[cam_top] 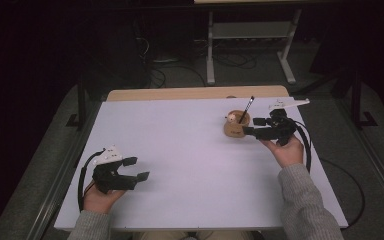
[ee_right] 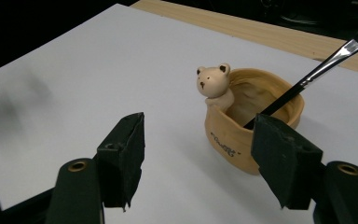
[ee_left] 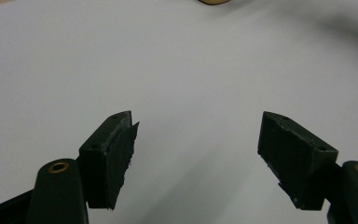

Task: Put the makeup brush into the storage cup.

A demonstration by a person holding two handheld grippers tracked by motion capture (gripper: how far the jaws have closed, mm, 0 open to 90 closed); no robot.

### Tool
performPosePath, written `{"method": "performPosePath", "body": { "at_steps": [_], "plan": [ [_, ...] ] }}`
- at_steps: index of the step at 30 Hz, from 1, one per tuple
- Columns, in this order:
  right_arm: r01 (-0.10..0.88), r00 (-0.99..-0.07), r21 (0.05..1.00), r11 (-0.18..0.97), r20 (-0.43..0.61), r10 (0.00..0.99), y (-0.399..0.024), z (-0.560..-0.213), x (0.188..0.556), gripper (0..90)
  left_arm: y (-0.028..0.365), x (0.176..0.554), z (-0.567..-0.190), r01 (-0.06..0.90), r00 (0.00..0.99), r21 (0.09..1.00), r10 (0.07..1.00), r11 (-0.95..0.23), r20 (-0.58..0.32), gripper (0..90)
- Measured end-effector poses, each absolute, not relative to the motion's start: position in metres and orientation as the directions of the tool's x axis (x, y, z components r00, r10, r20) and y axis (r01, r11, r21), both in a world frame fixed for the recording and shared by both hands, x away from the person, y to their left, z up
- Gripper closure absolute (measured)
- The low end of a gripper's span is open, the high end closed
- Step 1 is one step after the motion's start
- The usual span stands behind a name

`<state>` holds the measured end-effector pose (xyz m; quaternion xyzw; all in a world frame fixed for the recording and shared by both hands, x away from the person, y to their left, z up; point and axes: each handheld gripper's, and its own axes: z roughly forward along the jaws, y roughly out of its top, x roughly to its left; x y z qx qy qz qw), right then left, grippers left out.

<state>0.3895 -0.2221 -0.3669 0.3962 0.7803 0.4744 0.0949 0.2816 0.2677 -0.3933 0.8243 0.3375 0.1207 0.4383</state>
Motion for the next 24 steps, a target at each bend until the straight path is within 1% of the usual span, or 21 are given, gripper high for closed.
{"method": "performPosePath", "body": {
  "at_steps": [13, 17, 24],
  "plan": [
    [0.51, -0.685, 0.824, 0.245, 0.217, 0.696, -0.213, -0.378, 0.369, 30.4, 0.264, 0.284, -0.394, 0.45, 0.75, 0.796, 0.656, -0.405, -0.09, 24.0],
    [0.501, -0.695, 0.821, 0.274, 0.193, 0.693, -0.209, -0.381, 0.364, 29.1, 0.265, 0.284, -0.394, 0.449, 0.75, 0.796, 0.655, -0.406, -0.089, 23.9],
    [0.489, -0.696, 0.829, 0.272, 0.182, 0.695, -0.21, -0.383, 0.352, 27.7, 0.264, 0.283, -0.393, 0.446, 0.752, 0.799, 0.653, -0.405, -0.089, 23.8]
  ]
}}
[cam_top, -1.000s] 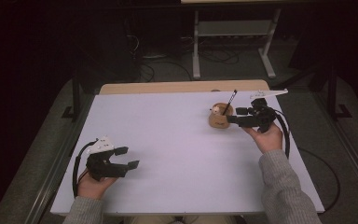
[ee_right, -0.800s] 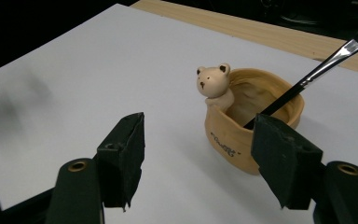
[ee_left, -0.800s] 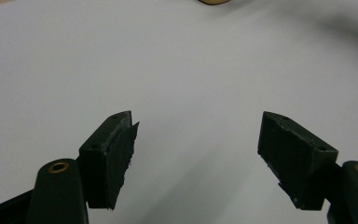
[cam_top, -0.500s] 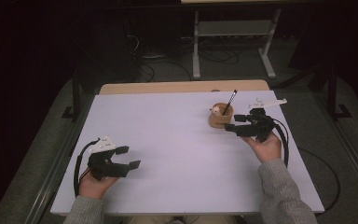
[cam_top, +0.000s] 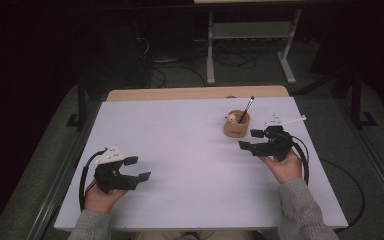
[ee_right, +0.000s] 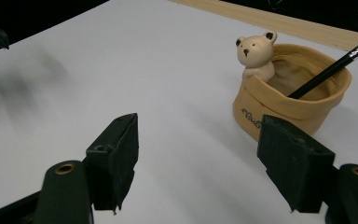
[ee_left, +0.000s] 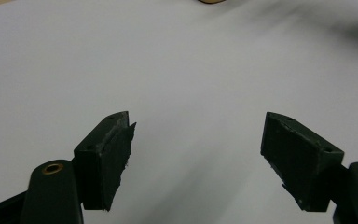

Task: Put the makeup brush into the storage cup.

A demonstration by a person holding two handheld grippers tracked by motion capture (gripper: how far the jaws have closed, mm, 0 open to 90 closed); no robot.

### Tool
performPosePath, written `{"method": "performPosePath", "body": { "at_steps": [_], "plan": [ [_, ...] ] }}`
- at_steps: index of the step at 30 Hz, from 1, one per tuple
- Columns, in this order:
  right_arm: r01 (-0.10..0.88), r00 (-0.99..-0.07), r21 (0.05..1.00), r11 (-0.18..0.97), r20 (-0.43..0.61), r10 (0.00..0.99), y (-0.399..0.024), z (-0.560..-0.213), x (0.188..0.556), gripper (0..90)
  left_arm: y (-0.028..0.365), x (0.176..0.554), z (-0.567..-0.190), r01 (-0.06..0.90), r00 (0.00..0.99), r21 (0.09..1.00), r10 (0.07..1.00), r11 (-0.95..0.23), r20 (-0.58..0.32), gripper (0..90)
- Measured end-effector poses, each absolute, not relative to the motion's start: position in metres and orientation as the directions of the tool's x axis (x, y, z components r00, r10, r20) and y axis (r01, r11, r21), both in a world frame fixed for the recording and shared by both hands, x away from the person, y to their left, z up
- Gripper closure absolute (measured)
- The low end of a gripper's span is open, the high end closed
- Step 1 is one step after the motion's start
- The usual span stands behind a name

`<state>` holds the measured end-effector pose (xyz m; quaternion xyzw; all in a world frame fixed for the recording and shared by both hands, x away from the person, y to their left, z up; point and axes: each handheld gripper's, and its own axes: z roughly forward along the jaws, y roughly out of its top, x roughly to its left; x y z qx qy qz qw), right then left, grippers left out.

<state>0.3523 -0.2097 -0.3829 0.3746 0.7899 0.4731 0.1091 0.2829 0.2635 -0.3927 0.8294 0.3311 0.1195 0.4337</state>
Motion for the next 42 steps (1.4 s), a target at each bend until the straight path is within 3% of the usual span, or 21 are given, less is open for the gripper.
{"method": "performPosePath", "body": {
  "at_steps": [42],
  "plan": [
    [0.476, -0.666, 0.849, 0.23, 0.177, 0.725, -0.23, -0.401, 0.293, 24.2, 0.264, 0.273, -0.39, 0.434, 0.76, 0.805, 0.644, -0.405, -0.086, 23.2]
  ]
}}
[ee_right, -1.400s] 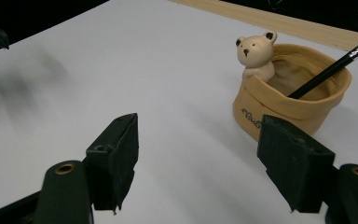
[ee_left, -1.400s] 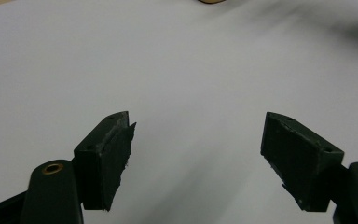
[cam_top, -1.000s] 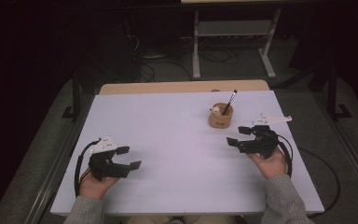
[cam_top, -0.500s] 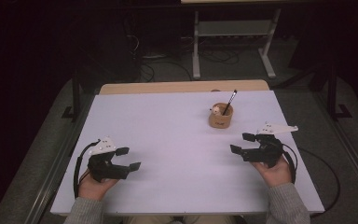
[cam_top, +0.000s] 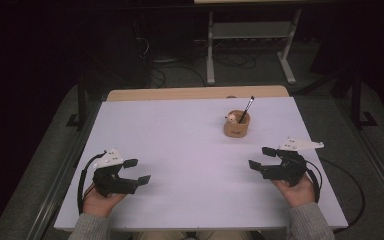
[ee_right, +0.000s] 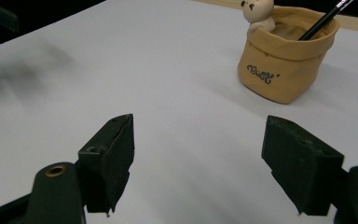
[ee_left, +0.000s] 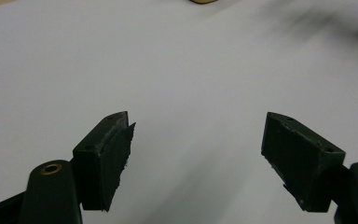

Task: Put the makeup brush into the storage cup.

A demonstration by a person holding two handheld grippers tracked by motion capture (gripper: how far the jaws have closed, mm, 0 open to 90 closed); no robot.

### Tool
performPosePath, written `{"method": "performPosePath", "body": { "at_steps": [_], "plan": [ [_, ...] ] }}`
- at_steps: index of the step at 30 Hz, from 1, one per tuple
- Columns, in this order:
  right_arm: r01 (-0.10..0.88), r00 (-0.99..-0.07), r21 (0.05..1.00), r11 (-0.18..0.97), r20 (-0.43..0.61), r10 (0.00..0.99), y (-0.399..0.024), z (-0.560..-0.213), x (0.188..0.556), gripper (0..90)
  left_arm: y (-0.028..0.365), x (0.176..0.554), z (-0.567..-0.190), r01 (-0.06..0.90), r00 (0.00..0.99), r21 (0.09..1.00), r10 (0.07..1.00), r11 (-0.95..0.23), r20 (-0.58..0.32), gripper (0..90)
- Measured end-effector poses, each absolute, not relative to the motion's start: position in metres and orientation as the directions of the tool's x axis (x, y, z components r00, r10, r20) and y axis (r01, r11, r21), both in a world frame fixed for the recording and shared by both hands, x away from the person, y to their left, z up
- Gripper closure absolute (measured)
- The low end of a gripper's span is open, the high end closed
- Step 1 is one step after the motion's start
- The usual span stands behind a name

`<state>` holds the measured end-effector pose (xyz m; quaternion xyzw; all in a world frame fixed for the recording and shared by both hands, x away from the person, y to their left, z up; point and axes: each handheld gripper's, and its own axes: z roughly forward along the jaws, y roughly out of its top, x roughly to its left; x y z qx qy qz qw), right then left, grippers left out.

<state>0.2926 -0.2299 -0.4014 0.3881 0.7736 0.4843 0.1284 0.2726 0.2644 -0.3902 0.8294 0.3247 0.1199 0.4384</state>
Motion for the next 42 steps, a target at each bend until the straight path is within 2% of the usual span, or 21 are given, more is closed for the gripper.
{"method": "performPosePath", "body": {
  "at_steps": [42],
  "plan": [
    [0.481, -0.671, 0.855, 0.193, 0.217, 0.709, -0.24, -0.413, 0.268, 22.8, 0.26, 0.272, -0.396, 0.436, 0.773, 0.795, 0.628, -0.422, -0.09, 22.3]
  ]
}}
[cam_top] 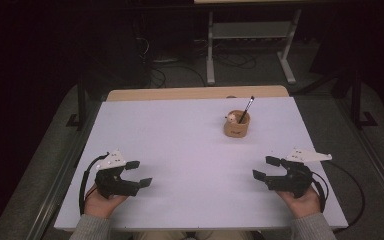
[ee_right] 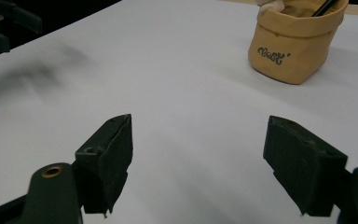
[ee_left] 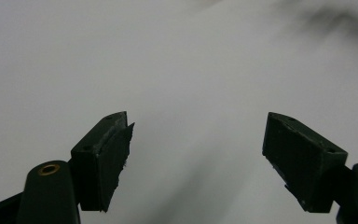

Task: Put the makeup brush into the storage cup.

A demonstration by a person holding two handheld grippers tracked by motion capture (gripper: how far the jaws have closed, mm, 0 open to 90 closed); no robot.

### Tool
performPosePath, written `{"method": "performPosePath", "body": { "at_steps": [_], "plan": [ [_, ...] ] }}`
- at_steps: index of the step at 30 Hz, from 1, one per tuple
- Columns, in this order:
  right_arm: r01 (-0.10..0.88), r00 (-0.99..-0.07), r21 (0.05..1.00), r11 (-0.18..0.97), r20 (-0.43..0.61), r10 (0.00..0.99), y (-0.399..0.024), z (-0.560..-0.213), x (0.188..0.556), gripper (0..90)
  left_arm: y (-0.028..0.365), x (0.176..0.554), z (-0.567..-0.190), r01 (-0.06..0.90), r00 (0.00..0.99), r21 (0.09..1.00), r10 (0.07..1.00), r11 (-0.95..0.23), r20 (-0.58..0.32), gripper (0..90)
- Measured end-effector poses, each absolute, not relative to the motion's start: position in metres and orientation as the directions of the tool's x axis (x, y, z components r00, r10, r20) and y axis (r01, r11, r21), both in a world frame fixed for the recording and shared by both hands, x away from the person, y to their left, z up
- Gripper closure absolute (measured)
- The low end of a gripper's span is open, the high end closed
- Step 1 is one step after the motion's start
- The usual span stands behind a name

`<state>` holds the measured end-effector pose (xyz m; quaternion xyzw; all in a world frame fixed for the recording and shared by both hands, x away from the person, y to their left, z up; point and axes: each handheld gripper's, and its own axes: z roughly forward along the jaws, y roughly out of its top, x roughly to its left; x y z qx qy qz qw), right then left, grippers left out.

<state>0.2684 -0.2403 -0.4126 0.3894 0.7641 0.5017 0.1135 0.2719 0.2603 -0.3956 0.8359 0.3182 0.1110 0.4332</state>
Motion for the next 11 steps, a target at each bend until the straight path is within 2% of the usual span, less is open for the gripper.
{"method": "performPosePath", "body": {
  "at_steps": [11],
  "plan": [
    [0.464, -0.676, 0.864, 0.195, 0.204, 0.708, -0.2416, -0.4112, 0.2694, 22.9, 0.2605, 0.2721, -0.3962, 0.434, 0.775, 0.796, 0.626, -0.423, -0.09, 21.3]
  ]
}}
